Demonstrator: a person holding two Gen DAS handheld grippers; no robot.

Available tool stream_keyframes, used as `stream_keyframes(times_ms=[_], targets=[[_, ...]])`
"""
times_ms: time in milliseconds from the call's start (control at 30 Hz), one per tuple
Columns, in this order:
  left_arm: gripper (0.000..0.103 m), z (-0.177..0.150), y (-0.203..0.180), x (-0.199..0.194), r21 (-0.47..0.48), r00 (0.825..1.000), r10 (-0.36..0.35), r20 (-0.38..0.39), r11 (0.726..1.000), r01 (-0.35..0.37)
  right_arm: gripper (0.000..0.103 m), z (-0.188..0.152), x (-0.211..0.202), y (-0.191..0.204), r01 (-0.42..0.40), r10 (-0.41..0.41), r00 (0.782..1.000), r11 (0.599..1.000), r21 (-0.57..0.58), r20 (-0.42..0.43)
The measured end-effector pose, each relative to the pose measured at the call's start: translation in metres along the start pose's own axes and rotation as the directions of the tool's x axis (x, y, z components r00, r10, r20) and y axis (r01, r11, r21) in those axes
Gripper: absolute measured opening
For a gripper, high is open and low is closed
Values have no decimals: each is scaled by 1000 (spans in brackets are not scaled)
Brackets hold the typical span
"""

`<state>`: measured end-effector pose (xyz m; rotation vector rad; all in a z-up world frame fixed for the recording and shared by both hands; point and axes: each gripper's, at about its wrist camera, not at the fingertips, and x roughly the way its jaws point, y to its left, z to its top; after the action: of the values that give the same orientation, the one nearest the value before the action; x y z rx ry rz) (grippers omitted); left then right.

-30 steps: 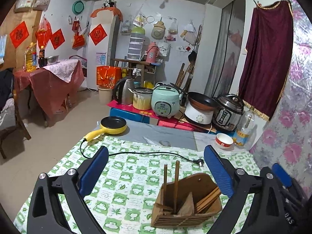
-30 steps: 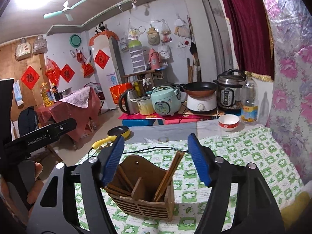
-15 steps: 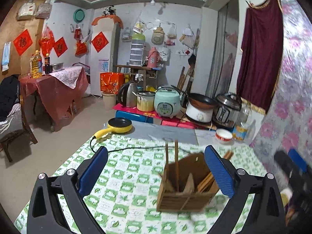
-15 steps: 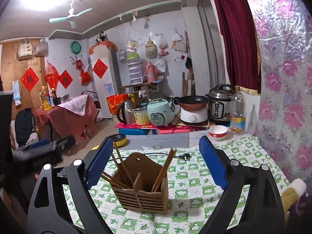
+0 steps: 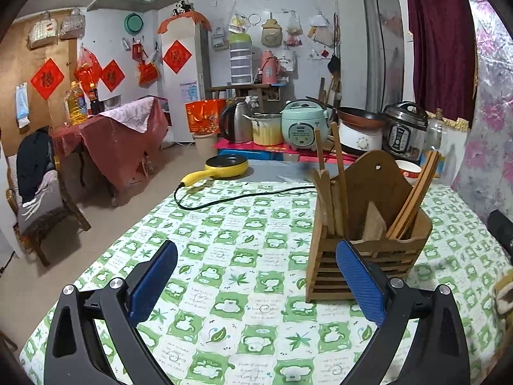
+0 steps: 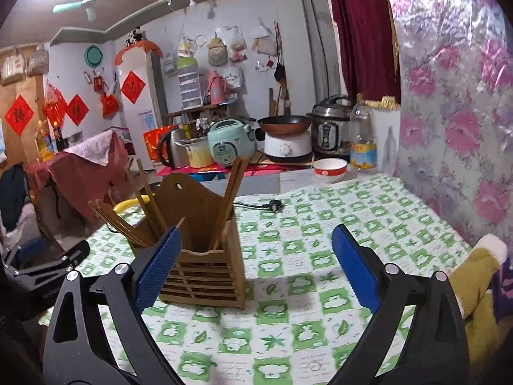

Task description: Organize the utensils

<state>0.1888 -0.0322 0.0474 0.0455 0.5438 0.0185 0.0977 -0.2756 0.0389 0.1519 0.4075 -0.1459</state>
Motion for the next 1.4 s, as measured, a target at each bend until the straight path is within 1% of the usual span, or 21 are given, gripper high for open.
stream_keyframes(times_ms=[100, 200, 267, 433, 567, 667, 833, 900, 967, 1033, 1100, 1167, 1233, 1300, 1400], targets=[[97, -2, 0, -3, 3, 1000, 23, 18, 1000, -23, 93, -5, 1, 0, 17, -17, 1000, 1000, -19, -11], [97, -3, -1, -3, 17, 997, 61, 42, 998, -61, 93, -8, 3, -1, 19, -19, 1000, 1000, -22, -20], [97, -3, -2, -1, 30, 996, 76, 39, 997, -78, 93, -7, 3, -2, 23, -23, 1000, 1000, -18, -17], [97, -4, 0, 9, 31, 998, 59, -7, 998, -59, 94, -9, 7, -5, 11, -11, 999, 1000, 1, -40], [97, -5, 2, 11, 23, 998, 51, -23, 998, -51, 94, -10, 7, -4, 9, -9, 999, 1000, 0, -50], [97, -5, 2, 8, 21, 998, 56, -16, 998, -56, 94, -9, 4, -3, 9, -9, 999, 1000, -6, -41], [97, -2, 4, 0, 11, 996, 82, 23, 997, -82, 94, -6, -3, -3, 1, -1, 1000, 1000, 4, -20], [97, -1, 8, 0, -2, 997, 79, 19, 997, -79, 97, -6, -5, -3, 1, 0, 1000, 1000, 4, -15], [97, -1, 11, 7, -14, 998, 54, -27, 998, -54, 97, -6, -4, -1, 9, -9, 1000, 1000, -9, -18], [97, -4, 13, 21, -24, 994, 2, -110, 1000, -4, 97, -8, 0, 1, 23, -24, 999, 999, -23, -28], [97, -11, 14, 38, -56, 978, -57, -201, 997, 46, 97, -9, 4, 1, 34, -35, 998, 999, -31, -46], [97, -17, 13, 49, -64, 965, -71, -254, 996, 56, 97, -10, 10, 0, 32, -34, 997, 999, -33, -72], [97, -20, 11, 54, -61, 959, -68, -274, 997, 54, 97, -11, 13, -1, 29, -31, 996, 999, -25, -88], [97, -21, 10, 53, -51, 960, -57, -273, 998, 45, 97, -14, 17, -1, 20, -23, 994, 999, -25, -111], [97, -24, 8, 49, -33, 961, -58, -271, 998, 51, 97, -23, 22, 2, -2, -5, 989, 999, -45, -145]])
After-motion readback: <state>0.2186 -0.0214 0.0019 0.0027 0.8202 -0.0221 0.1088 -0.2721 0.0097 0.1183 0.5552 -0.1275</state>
